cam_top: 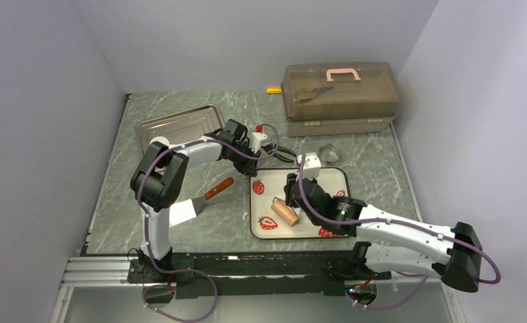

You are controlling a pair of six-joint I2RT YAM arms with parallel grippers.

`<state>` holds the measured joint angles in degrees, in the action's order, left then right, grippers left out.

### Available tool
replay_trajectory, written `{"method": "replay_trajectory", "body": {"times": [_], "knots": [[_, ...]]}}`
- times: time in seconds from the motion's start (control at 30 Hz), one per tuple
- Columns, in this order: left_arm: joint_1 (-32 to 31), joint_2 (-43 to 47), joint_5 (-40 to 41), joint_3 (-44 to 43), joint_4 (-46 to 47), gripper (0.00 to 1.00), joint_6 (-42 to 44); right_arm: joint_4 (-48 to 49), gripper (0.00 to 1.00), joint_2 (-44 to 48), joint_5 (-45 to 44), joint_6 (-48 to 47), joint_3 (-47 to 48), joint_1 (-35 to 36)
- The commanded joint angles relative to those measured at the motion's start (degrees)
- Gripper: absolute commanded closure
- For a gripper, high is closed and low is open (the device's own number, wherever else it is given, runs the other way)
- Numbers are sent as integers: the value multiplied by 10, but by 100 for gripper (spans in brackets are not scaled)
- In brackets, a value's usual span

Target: Roll out the dumpling wrappers from the dough

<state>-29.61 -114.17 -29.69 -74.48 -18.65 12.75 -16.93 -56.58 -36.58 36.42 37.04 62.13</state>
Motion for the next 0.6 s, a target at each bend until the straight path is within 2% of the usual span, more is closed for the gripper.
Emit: {"method": "replay_trajectory", "body": {"times": [0.0,0.1,0.3,0.57], "knots": [[4,8,31,11,8,100,19,-31,100,-2,-57,-97,102,3],[5,10,32,12,9,100,19,-60,100,-19,-87,-95,101,3],[5,9,31,12,10,100,18,-35,100,-31,-104,-86,62,3],[5,6,30,15,10,100,19,-15,100,-59,-64,-2,-32,6]]}}
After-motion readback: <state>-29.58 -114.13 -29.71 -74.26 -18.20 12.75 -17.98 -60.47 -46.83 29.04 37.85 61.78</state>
